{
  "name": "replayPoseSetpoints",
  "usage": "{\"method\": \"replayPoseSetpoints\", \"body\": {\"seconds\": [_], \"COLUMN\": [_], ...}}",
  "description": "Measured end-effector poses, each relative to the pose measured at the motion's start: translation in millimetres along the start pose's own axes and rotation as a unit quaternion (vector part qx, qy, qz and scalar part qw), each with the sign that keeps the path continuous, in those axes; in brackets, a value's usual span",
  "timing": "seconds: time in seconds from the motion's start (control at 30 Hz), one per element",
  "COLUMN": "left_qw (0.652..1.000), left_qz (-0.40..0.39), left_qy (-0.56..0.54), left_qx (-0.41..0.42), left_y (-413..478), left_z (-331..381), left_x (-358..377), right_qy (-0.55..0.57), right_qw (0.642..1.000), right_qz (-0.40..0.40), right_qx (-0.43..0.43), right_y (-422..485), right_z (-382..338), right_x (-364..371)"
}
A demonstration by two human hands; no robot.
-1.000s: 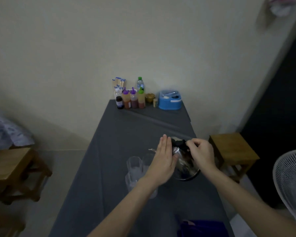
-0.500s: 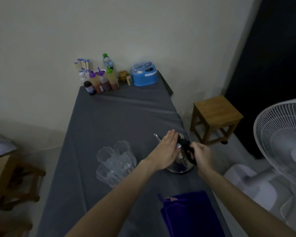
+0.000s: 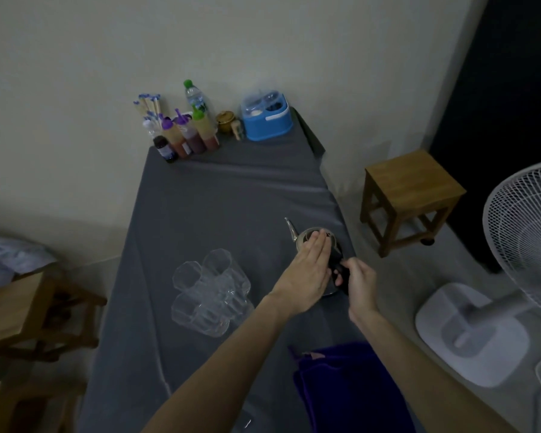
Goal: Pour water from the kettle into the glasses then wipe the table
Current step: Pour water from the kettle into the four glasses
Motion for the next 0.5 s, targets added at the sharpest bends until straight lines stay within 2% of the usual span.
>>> {"method": "replayPoseSetpoints", "body": {"seconds": [0.27, 0.37, 0.43, 0.5], "left_qw": [1.0, 0.998, 0.993, 0.987], "left_qz": [0.011, 0.046, 0.061, 0.051], "left_qy": [0.0, -0.024, -0.082, -0.129], "left_qx": [-0.018, -0.039, -0.062, -0.086], "left_y": [-13, -26, -44, -72], "left_z": [6, 11, 16, 21], "left_x": [9, 9, 14, 28], "right_qy": [-0.071, -0.114, -0.205, -0.318], "right_qw": [0.995, 0.992, 0.978, 0.947], "right_qz": [-0.065, -0.047, -0.018, -0.012], "right_qx": [-0.034, -0.027, -0.026, -0.03], "right_y": [-3, -7, -14, -33], "right_z": [0, 6, 15, 27], "right_x": [-13, -21, -36, -53]}}
Point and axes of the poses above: each hand's wrist, its own y-axis towards the middle knuckle, its own x-axis out of the palm, z = x × y, the point moved 3 cm from there along y, towards the middle knuckle, and after that the axes turned 10 degrees about y, right-handed, at the moved point
